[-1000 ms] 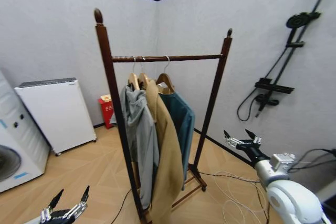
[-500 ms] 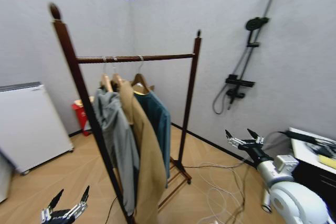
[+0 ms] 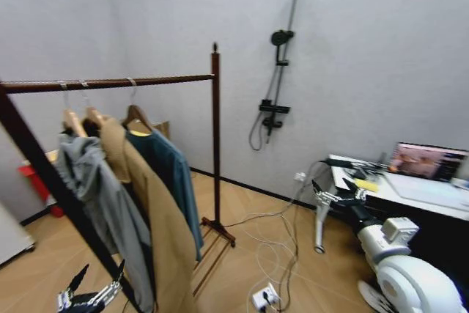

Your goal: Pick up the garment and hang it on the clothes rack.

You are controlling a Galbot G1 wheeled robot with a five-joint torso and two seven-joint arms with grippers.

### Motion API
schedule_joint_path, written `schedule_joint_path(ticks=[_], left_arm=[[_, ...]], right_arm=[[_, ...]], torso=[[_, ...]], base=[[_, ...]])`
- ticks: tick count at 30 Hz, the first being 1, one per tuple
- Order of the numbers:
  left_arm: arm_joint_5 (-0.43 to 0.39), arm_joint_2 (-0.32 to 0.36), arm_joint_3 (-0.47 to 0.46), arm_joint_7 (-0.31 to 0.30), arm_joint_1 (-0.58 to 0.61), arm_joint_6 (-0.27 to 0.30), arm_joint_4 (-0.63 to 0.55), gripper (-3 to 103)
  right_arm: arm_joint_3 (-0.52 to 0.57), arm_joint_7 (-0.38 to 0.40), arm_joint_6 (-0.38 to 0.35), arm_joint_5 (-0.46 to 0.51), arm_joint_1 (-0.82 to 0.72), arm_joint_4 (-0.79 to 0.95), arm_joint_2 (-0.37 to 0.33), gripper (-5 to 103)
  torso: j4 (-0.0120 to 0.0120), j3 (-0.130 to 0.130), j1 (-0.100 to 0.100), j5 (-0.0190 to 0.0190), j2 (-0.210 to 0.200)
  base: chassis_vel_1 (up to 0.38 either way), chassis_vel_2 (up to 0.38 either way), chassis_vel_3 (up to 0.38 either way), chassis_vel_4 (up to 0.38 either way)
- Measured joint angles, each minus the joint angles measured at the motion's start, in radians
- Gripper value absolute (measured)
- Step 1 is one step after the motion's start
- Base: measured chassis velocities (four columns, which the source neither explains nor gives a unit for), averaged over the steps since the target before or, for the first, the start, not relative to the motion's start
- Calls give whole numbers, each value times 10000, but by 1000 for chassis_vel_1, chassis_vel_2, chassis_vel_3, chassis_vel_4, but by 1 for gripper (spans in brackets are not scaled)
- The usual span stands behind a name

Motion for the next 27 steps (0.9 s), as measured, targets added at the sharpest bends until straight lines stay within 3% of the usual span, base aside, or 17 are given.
schedule_joint_path(ticks=[27], left_arm=[[0,0,0,-2,-1,0,0,100]], right_arm=[[-431,-91,-141,-185,-17,-8,228,100]], torso=[[-1,1,5,-3,-2]], base=[[-15,-207,-202,-17]])
